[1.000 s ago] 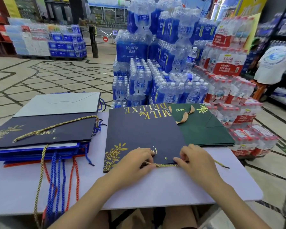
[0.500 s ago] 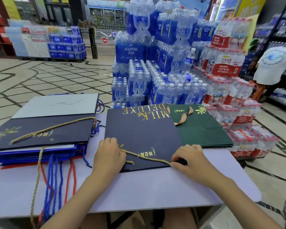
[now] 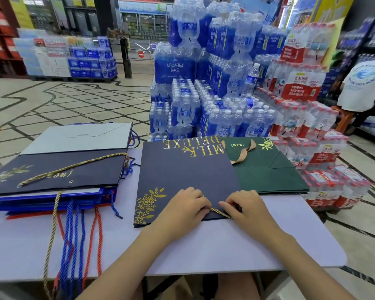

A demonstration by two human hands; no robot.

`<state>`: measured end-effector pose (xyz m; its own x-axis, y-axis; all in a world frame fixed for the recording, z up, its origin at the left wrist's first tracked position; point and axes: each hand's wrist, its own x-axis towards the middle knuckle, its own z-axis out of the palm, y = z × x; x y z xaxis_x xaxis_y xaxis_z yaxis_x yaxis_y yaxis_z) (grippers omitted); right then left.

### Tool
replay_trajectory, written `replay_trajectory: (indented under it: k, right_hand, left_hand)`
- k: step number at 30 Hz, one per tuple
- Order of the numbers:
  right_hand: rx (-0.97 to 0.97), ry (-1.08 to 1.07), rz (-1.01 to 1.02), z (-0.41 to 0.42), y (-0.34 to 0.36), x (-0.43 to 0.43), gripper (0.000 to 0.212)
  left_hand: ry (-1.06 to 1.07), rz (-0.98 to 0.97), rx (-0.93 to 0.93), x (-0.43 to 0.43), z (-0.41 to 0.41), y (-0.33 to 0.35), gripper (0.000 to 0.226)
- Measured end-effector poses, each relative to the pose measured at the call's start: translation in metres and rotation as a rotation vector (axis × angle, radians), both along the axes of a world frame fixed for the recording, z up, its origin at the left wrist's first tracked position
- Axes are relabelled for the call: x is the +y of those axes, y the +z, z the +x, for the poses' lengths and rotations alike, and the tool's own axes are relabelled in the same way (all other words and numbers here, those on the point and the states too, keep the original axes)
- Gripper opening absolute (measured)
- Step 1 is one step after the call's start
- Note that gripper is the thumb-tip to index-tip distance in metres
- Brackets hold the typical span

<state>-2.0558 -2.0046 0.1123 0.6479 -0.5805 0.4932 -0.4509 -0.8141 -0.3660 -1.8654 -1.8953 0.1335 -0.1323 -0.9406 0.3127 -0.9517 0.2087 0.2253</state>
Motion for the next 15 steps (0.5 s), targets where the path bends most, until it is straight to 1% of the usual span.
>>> replay_trajectory:
  k: [2,6,9,15]
  right_hand:
    - [-0.025,0.030,0.015,-0.010,-0.001,-0.001,0.032]
    - [0.004,0.122,0.037,-0.026,0.001,0.000,0.018]
    - [0.000,0.148,0.063,-0.028,0.002,-0.001,0.015]
    - [0.025,0.164,0.036,-0.027,0.002,-0.003,0.013]
  left_hand:
    - [0.047,-0.021,0.032,0.001,0.005,-0.003,0.020]
    - [0.179,-0.031,0.093,0.007,0.017,-0.003,0.011]
    - [0.218,-0.010,0.076,0.010,0.019,0.002,0.006]
    - [0.266,0.022,0.051,0.012,0.023,0.007,0.004]
